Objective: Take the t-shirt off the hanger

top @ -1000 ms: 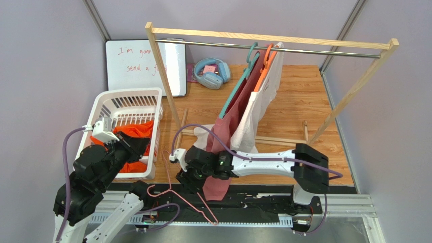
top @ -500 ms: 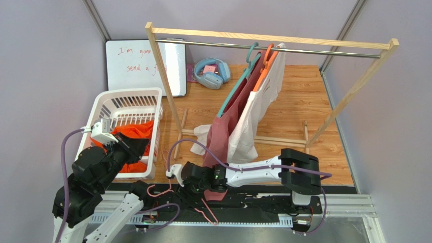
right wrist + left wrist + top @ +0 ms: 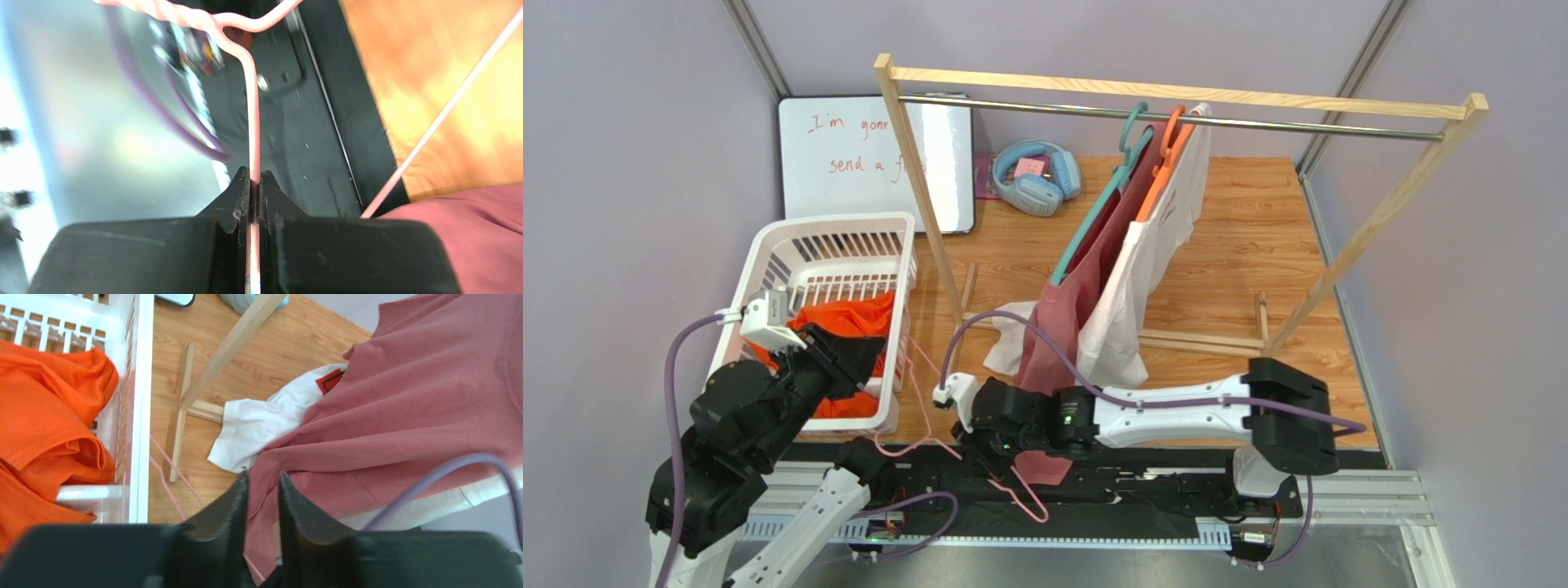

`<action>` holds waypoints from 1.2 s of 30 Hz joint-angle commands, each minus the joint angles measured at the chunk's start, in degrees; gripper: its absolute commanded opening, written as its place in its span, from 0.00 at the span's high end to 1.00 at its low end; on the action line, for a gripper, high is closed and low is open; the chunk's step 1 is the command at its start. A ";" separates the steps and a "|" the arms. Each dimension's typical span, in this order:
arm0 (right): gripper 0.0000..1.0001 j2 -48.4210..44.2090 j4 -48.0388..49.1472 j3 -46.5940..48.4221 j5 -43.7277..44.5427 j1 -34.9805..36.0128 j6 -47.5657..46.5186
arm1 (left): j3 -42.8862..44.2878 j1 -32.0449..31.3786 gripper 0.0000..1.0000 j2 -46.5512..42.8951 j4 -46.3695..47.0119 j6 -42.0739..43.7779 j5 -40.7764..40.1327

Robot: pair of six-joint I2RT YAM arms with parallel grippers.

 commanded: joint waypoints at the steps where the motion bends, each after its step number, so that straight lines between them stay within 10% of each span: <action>1: 1.00 -9.31 0.61 3.51 6.51 -1.21 4.89 | 3.27 0.20 0.62 -4.00 2.88 2.03 1.91; 9: 1.00 -17.40 4.82 4.39 10.62 -4.39 14.74 | 2.14 0.20 0.45 -11.56 8.77 3.70 7.27; 36: 1.00 -29.81 2.46 11.85 24.61 -2.63 21.70 | 1.17 0.20 0.47 -7.52 3.85 2.82 11.76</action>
